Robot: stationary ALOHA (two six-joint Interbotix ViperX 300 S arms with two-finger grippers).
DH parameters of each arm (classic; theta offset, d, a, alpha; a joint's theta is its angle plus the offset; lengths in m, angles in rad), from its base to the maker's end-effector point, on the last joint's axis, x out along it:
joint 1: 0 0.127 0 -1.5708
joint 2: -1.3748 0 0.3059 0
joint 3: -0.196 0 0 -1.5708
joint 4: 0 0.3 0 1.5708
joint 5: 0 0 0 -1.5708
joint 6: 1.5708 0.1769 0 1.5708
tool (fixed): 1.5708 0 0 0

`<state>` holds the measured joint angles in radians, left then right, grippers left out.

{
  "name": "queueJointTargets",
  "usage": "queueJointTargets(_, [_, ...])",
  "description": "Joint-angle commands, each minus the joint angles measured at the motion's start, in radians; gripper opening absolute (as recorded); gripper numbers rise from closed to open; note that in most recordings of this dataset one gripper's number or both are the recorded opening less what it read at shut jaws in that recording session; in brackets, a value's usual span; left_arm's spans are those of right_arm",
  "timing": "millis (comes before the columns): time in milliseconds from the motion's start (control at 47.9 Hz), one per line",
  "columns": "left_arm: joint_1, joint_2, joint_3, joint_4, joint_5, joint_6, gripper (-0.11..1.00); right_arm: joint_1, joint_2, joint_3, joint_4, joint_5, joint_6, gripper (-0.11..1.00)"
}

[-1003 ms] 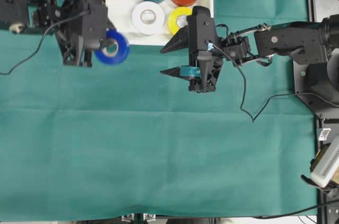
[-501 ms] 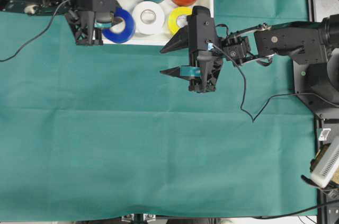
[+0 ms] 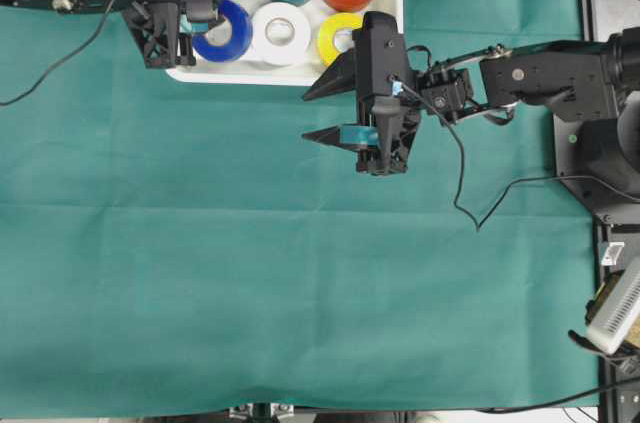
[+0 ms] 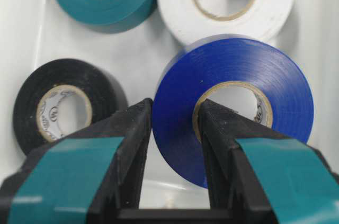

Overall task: Put the tape alternately from left to right into the white case.
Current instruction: 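Carry blue tape with left gripper into tray and release it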

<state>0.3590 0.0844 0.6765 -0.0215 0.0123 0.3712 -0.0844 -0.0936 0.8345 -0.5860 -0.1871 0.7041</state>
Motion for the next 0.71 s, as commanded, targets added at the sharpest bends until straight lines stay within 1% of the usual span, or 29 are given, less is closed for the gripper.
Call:
queueJointTargets(0, [-0.006, -0.031, -0.008, -0.002, -0.006, -0.002, -0.02, 0.005, -0.041, -0.008, 0.0, -0.008, 0.0, 0.69])
queueJointTargets(63, [-0.008, -0.032, -0.005, 0.0, -0.006, -0.002, 0.0, 0.005, -0.041, -0.008, 0.0, -0.008, 0.0, 0.69])
queueJointTargets(146, [-0.009, -0.037, 0.0, -0.002, -0.006, 0.006, 0.1, 0.005, -0.041, -0.008, 0.0, -0.008, 0.0, 0.69])
queueJointTargets(230, [-0.009, -0.041, 0.005, 0.0, -0.005, 0.008, 0.3, 0.005, -0.041, -0.009, 0.0, -0.008, 0.0, 0.69])
queueJointTargets(334, [-0.011, -0.052, 0.011, -0.002, 0.0, 0.006, 0.59, 0.005, -0.041, -0.009, 0.0, -0.006, 0.0, 0.69])
queueJointTargets(355, [-0.011, -0.055, 0.011, -0.002, -0.002, 0.006, 0.61, 0.005, -0.041, -0.009, 0.0, -0.006, 0.0, 0.69])
queueJointTargets(522, [-0.018, -0.092, 0.025, -0.002, 0.0, 0.003, 0.5, 0.005, -0.041, -0.009, 0.0, -0.005, 0.0, 0.69])
queueJointTargets(689, [-0.057, -0.158, 0.054, -0.002, -0.002, 0.002, 0.49, 0.005, -0.041, -0.009, 0.0, -0.006, 0.0, 0.69])
